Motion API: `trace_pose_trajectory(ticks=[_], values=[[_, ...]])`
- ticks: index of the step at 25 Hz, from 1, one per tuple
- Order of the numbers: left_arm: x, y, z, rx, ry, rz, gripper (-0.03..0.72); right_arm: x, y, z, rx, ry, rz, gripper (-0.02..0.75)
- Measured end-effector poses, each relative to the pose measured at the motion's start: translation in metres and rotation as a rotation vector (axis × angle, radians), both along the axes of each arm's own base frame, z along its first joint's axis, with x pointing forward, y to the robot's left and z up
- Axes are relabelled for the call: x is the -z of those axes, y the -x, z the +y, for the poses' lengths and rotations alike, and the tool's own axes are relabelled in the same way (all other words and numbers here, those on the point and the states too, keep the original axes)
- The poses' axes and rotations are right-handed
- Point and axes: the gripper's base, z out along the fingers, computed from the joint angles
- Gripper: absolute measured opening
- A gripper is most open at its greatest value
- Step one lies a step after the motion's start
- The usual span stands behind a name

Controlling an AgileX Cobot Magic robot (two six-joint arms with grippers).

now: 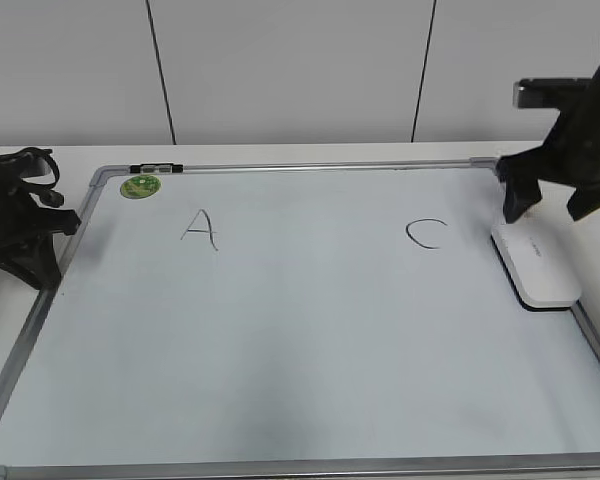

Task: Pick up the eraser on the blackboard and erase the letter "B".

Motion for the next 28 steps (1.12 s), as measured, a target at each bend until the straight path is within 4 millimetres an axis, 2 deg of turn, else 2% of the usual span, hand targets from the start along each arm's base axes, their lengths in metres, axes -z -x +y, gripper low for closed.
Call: trace_pose_trajectory(ticks=[2,4,8,11,13,17,20,24,27,28], values=[[0.000,0.000,0.000,0.002,-0.003,0.000,0.102,-0.022,-0.002,0.000,-0.009,0.002,-0.010,0.627],[0.000,0.000,0.001,0.005,-0.007,-0.001,0.167,-0.037,-0.004,0.000,-0.015,0.003,-0.023,0.624],[-0.004,-0.004,0.002,0.020,-0.023,-0.005,0.326,-0.057,-0.004,0.000,-0.035,0.009,-0.018,0.608],[-0.020,-0.009,0.002,0.032,-0.021,-0.002,0.375,-0.072,-0.001,0.000,-0.043,0.011,-0.014,0.595],[-0.043,-0.011,0.002,0.041,-0.016,-0.013,0.382,-0.085,0.005,0.000,-0.047,0.010,-0.022,0.591],[-0.104,-0.009,0.001,0.053,-0.015,-0.108,0.386,-0.118,0.023,0.000,-0.052,0.007,-0.060,0.589],[-0.146,0.002,0.001,0.038,-0.018,-0.203,0.387,-0.143,0.038,-0.001,-0.055,0.008,-0.120,0.588],[-0.202,0.029,0.000,0.008,-0.017,-0.325,0.387,-0.173,0.060,-0.001,-0.059,0.000,-0.195,0.588],[-0.244,0.061,0.000,0.002,-0.018,-0.435,0.387,-0.188,0.083,0.000,-0.064,-0.018,-0.230,0.588],[-0.253,0.072,-0.001,0.000,-0.018,-0.455,0.388,-0.191,0.093,0.000,-0.067,-0.023,-0.236,0.588]])
